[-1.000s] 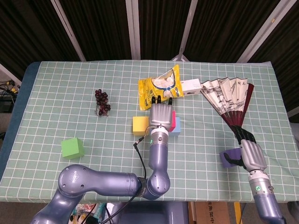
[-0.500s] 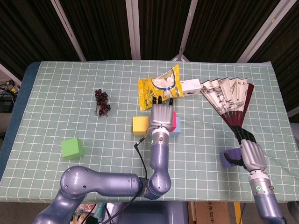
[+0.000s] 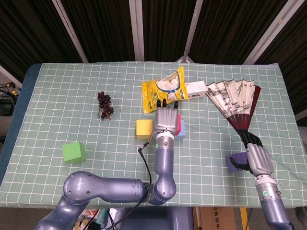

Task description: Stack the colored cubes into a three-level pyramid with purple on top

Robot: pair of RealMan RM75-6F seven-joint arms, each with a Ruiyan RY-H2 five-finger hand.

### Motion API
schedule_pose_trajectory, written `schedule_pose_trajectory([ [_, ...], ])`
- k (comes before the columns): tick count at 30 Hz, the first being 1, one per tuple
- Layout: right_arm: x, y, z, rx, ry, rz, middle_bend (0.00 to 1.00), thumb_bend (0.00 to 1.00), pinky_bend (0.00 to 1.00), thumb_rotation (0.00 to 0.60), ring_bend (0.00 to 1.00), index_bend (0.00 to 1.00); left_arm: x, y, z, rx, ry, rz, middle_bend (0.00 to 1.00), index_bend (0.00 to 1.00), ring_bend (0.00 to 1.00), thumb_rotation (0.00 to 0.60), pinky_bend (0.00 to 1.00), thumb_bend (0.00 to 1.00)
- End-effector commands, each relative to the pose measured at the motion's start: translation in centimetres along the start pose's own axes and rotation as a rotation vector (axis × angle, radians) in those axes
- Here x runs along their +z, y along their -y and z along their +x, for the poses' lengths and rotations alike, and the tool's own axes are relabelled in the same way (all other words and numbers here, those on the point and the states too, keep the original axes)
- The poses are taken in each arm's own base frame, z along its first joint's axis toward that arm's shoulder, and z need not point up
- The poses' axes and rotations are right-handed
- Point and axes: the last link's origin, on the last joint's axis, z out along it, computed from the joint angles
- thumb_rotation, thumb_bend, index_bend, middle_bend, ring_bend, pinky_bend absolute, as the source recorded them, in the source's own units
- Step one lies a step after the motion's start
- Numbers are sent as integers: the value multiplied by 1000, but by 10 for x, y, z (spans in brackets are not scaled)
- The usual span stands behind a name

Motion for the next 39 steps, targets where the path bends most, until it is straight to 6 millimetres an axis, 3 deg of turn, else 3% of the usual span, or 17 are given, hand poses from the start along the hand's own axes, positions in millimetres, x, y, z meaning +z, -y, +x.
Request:
schedule_pose_trajectory([
  [1,0,0,0,-1,0,0,61,339,0,600,0,0,0,0,-1,2,2,0,397,0,4,600,0,320],
  [21,0,0,0,1,-2,3,61,338,0,600,0,0,-3,-1,-4,16,0,-6,298,0,1,600,0,300],
  [39,-2,1,0,5,-8,12,61,339,0,600,0,0,-11,4,3,-17,15,-33,91,0,0,600,0,108],
])
